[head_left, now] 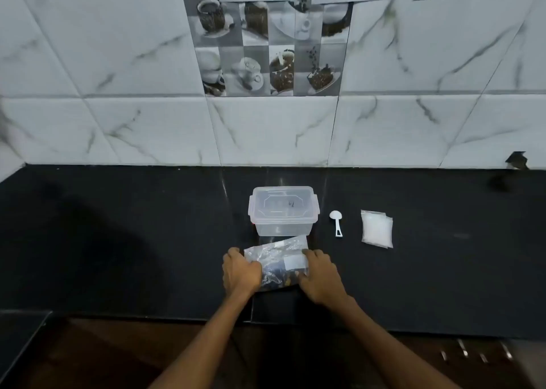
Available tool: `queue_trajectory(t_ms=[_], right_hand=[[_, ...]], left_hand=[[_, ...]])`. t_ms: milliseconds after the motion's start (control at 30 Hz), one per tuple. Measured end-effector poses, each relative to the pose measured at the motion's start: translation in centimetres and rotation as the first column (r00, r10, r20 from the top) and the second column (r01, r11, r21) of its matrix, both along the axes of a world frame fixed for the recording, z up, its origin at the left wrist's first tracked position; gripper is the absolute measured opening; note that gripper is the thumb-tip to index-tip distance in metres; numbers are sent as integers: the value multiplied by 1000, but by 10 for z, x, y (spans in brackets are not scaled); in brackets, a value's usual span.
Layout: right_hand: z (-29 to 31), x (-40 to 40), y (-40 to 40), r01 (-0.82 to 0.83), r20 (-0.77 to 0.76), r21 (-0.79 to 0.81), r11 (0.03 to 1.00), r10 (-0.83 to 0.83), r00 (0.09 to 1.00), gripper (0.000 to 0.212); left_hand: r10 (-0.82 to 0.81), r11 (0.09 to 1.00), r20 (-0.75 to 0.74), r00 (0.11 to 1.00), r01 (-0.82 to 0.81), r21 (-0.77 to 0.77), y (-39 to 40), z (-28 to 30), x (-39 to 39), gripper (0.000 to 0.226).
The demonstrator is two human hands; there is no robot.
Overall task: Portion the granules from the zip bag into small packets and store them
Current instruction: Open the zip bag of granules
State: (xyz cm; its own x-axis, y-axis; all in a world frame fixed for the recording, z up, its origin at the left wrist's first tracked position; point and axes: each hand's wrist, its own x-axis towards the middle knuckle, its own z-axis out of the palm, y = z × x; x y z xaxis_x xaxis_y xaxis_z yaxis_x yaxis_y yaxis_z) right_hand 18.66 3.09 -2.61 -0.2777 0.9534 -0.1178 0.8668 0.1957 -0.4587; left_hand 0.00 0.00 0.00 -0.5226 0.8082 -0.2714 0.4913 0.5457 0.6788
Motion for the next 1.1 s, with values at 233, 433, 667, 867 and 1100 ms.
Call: queue_trajectory(t_ms=[233,433,667,867,1100], right_hand=[[-4,3,12,317,-576,-462,829,-551,603,33],[-14,12,14,258,-538,-479,839,-513,669,10],[-4,15,6,108,-681,-522,846,-490,544,28],[16,22,-4,3,-818,-513,858,-490,300,18],[33,34,-14,22,-872,-445,895,-439,215,29]], left_hand=[[136,989,495,858,-146,-19,11,-8,-5,11],[193,981,445,874,-185,-63,15,-21,-13,30],[183,975,622,761,-221,-16,6,-17,-11,27],[73,972,684,726,-206,115,0,-2,-8,13],[-89,949,652,753,-136,286,-4,17,5,27]])
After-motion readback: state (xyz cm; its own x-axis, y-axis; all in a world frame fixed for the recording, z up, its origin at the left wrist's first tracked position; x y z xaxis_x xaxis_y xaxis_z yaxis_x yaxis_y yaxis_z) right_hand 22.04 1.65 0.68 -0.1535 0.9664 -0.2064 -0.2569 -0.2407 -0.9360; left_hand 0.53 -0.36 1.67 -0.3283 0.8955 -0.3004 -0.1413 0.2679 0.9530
